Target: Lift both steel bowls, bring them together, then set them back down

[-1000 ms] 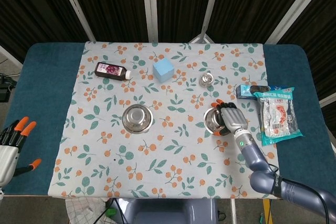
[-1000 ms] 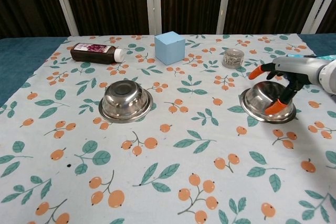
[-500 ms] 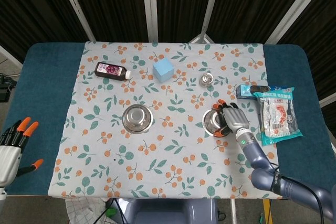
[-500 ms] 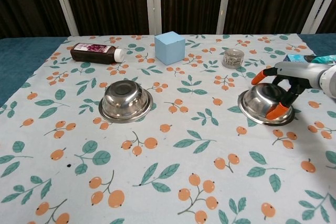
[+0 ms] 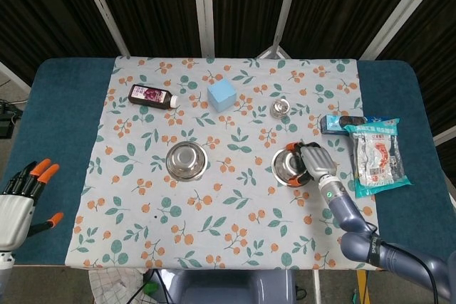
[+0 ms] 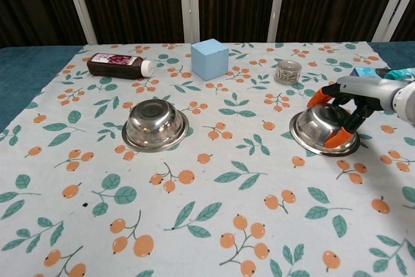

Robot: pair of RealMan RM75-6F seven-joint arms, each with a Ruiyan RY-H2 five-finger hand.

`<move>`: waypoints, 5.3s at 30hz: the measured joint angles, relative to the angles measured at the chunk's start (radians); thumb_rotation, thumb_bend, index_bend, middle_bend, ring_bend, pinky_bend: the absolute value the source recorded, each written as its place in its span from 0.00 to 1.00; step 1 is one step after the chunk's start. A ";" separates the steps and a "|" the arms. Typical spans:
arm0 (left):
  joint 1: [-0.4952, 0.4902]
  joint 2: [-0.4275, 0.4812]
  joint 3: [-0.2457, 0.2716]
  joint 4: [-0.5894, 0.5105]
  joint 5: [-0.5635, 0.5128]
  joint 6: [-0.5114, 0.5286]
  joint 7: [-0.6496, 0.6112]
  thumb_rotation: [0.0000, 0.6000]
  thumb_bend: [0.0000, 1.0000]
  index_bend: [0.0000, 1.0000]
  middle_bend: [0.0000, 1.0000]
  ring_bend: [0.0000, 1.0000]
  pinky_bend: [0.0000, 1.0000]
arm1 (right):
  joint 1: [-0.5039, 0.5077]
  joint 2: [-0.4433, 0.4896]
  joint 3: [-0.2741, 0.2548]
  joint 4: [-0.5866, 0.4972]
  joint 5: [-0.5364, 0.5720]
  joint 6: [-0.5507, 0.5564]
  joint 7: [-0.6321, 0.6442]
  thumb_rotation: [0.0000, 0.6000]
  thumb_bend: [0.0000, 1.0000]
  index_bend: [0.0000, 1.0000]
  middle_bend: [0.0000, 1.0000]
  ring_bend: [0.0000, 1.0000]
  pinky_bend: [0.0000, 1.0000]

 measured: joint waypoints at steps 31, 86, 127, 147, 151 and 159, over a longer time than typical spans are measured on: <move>-0.570 -0.050 -0.194 -0.205 -0.521 -0.822 0.212 1.00 0.00 0.16 0.00 0.00 0.11 | -0.028 0.211 0.044 -0.251 -0.009 0.112 0.001 1.00 0.08 0.36 0.29 0.46 0.14; -0.868 -0.453 -0.124 0.216 -0.780 -0.840 0.420 1.00 0.00 0.29 0.23 0.20 0.30 | -0.088 0.317 0.036 -0.252 -0.099 0.131 0.169 1.00 0.08 0.37 0.29 0.46 0.14; -0.684 -0.506 -0.222 0.398 -0.247 -0.397 -0.834 1.00 0.00 0.37 0.26 0.24 0.38 | -0.070 0.263 0.186 -0.142 -0.481 -0.086 1.377 1.00 0.08 0.42 0.29 0.46 0.17; -0.685 -0.764 -0.213 0.647 -0.147 -0.234 -1.074 1.00 0.00 0.37 0.26 0.24 0.37 | 0.039 0.102 0.104 0.016 -0.658 0.031 1.702 1.00 0.08 0.43 0.29 0.46 0.17; -0.695 -0.789 -0.206 0.674 -0.128 -0.218 -1.084 1.00 0.00 0.37 0.26 0.24 0.37 | 0.051 0.101 0.089 -0.003 -0.659 0.038 1.705 1.00 0.08 0.43 0.29 0.46 0.17; -0.715 -0.850 -0.211 0.726 -0.099 -0.146 -1.070 1.00 0.00 0.37 0.26 0.23 0.37 | 0.082 0.082 0.064 -0.046 -0.647 0.027 1.643 1.00 0.08 0.43 0.29 0.46 0.17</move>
